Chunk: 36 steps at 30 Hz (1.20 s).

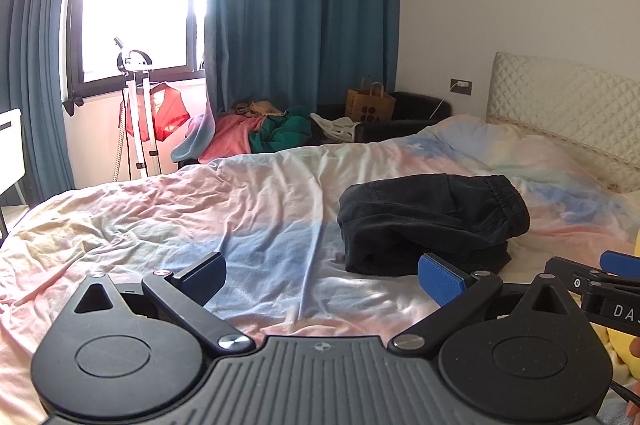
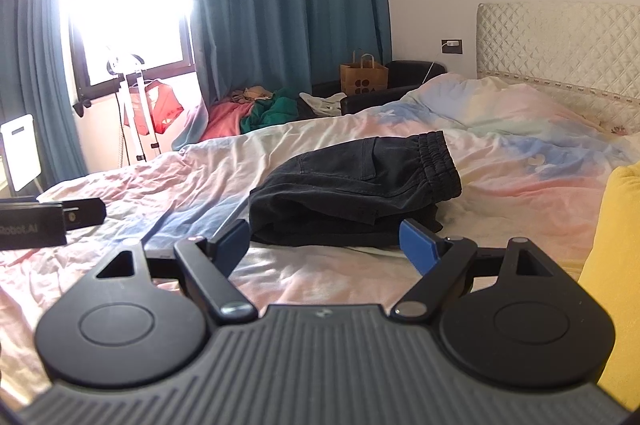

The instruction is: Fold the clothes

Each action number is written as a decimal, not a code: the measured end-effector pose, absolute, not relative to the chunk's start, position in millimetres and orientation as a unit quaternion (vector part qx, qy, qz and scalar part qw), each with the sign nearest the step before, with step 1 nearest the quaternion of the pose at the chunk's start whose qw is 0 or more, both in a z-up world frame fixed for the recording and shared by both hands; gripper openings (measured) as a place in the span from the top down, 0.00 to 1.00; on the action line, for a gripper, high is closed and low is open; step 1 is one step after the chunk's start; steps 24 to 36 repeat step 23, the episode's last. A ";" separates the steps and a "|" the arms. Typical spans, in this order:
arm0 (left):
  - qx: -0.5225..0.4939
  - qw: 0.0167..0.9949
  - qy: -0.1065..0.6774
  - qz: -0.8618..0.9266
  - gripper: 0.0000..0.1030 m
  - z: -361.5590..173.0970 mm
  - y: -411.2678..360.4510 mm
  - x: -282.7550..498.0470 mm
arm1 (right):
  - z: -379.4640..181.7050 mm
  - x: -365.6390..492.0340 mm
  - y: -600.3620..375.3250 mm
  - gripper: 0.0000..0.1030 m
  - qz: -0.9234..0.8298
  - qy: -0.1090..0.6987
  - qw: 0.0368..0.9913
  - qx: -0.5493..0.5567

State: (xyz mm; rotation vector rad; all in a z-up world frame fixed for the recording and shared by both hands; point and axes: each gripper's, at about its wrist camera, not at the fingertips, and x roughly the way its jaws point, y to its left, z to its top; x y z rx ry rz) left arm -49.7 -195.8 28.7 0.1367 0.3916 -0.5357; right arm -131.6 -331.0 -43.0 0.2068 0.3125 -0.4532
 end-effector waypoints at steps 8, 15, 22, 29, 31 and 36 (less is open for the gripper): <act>0.085 0.945 0.188 -0.254 0.00 25.9 -202.3 -53.7 | -45.1 -133.8 -333.5 0.19 -0.228 0.152 0.955 0.111; 0.087 0.946 0.187 -0.252 0.00 25.0 -201.6 -54.8 | -46.1 -134.5 -334.5 0.19 -0.227 0.155 0.955 0.114; 0.090 0.943 0.190 -0.257 0.00 21.5 -201.4 -55.9 | -45.7 -135.5 -333.1 0.19 -0.227 0.156 0.954 0.116; 0.090 0.943 0.191 -0.257 0.00 21.5 -201.4 -56.0 | -45.7 -135.6 -333.7 0.19 -0.227 0.155 0.954 0.117; 0.090 0.943 0.191 -0.257 0.00 21.5 -201.4 -56.0 | -45.7 -135.6 -333.7 0.19 -0.227 0.155 0.954 0.117; 0.090 0.943 0.191 -0.257 0.00 21.5 -201.4 -56.0 | -45.7 -135.6 -333.7 0.19 -0.227 0.155 0.954 0.117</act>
